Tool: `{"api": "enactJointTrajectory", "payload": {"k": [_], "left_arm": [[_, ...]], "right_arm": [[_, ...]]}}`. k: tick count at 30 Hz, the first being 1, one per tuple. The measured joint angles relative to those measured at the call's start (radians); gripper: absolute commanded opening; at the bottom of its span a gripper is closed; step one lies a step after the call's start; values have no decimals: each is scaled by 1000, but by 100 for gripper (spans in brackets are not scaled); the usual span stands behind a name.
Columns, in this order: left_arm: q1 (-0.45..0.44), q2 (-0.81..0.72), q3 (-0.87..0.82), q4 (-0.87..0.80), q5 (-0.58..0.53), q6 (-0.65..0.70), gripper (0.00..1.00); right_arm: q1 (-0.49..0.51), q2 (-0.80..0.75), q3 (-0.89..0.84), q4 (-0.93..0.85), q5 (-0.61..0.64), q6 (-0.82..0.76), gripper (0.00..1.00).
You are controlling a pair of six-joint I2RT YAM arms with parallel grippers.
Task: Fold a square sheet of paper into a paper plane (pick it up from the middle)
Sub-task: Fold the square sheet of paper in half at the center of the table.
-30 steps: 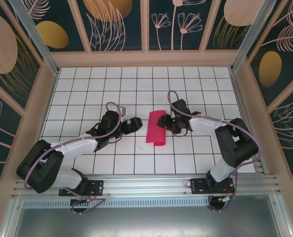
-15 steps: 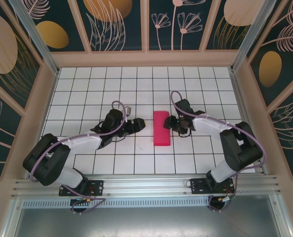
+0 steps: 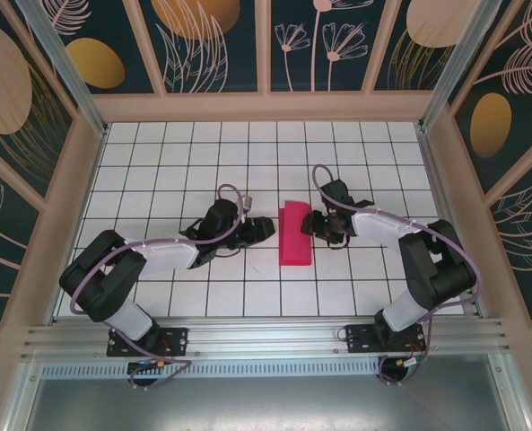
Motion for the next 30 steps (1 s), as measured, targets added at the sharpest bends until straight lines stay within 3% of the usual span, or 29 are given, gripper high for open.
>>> {"api": "enactJointTrajectory", "payload": {"k": [30], "left_arm": [[0,26,29,20,-47,-45,53]], "right_arm": [[14,50,0,70,-40,53,48]]}}
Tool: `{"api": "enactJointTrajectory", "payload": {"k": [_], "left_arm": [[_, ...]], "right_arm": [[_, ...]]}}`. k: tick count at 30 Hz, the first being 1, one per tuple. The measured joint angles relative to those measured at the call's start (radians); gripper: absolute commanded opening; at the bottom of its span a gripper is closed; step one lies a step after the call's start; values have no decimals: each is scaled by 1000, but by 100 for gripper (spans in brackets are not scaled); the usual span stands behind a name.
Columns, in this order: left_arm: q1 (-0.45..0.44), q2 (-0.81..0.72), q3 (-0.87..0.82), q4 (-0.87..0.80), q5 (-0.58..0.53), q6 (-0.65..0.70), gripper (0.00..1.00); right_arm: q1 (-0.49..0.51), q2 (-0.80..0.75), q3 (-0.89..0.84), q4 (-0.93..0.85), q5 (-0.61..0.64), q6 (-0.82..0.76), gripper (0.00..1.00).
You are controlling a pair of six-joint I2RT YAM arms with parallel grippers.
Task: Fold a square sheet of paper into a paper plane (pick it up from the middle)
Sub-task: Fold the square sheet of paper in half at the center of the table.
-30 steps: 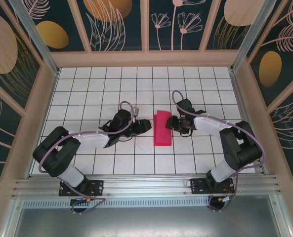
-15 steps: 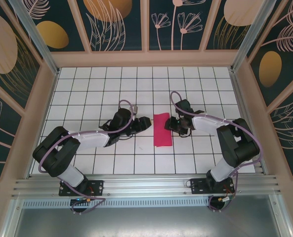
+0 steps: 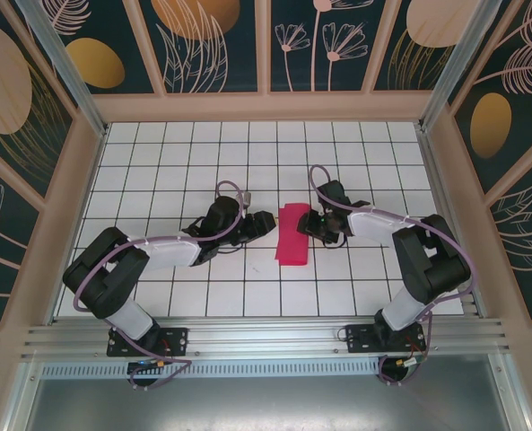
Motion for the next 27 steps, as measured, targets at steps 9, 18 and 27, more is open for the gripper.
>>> {"api": "enactJointTrajectory", "payload": {"k": [9,18,27], "left_arm": [[0,0,0,3,4,0,53],[0,8,0,6,7,0,53],[0,9,0,6,7,0,53]], "right_arm": [[6,11,18,-25,-6,-90,48],[6,31,30,-35,-8,-121,47],[6,38,38,-48,-2,-132,47]]}}
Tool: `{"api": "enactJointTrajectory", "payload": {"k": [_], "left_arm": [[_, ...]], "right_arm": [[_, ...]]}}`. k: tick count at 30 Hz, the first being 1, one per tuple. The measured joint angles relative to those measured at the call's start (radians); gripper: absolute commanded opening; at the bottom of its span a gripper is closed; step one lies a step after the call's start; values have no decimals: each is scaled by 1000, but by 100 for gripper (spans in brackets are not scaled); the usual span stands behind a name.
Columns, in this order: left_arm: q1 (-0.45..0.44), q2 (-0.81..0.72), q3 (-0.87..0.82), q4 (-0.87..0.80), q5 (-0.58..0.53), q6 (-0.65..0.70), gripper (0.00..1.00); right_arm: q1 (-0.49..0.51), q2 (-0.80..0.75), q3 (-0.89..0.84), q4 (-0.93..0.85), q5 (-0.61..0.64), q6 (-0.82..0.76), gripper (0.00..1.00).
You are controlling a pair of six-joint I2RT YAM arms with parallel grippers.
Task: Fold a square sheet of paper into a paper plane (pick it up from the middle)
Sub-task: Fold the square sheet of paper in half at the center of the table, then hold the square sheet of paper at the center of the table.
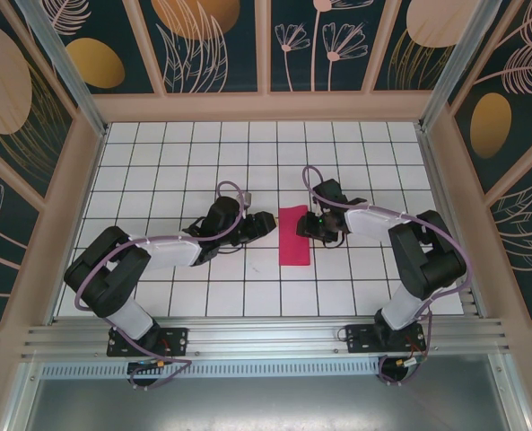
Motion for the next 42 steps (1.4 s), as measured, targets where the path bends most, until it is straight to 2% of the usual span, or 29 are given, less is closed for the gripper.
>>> {"api": "enactJointTrajectory", "payload": {"k": [5,17,32,42], "left_arm": [[0,1,0,0,0,0,52],[0,30,21,0,8,-7,41],[-26,181,148,-16,18,-32,15],[-44,306,223,-31,30,-37,12]], "right_arm": [[0,4,8,-10,3,-4,47],[3,15,19,-26,18,-15,46],[6,19,23,-31,26,-14,46],[6,20,23,-31,29,-6,46]]}}
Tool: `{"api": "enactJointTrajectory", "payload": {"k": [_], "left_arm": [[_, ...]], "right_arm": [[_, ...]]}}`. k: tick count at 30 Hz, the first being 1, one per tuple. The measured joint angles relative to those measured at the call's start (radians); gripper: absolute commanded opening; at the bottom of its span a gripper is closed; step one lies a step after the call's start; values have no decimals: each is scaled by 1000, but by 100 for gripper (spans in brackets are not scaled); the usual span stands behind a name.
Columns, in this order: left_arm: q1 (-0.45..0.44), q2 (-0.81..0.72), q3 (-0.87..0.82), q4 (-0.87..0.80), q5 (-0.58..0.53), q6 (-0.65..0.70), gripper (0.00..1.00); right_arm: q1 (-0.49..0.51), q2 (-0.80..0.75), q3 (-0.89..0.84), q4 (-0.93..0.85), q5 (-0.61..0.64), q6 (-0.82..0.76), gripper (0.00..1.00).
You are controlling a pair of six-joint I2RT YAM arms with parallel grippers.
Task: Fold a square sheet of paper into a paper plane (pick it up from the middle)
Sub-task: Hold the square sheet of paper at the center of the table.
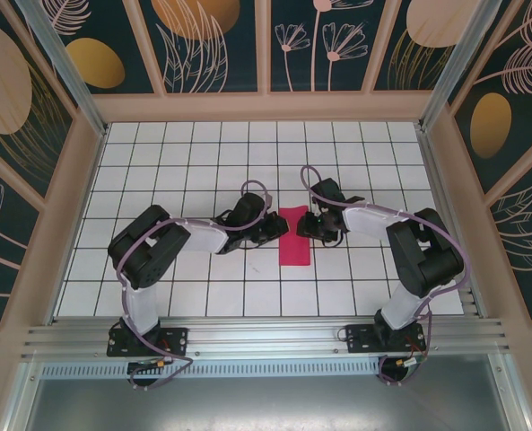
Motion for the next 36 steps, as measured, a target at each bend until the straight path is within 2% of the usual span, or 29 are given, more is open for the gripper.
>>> {"api": "enactJointTrajectory", "payload": {"k": [12,25,36], "left_arm": [[0,54,15,-18,-5,2,11],[-22,69,148,-267,-81,97,9],[-24,71,160,-289,-91,111,9]], "right_arm": [[3,0,0,0,4,0,46],[4,3,5,-5,4,1,46],[-2,-29,8,-8,8,26,51]]}}
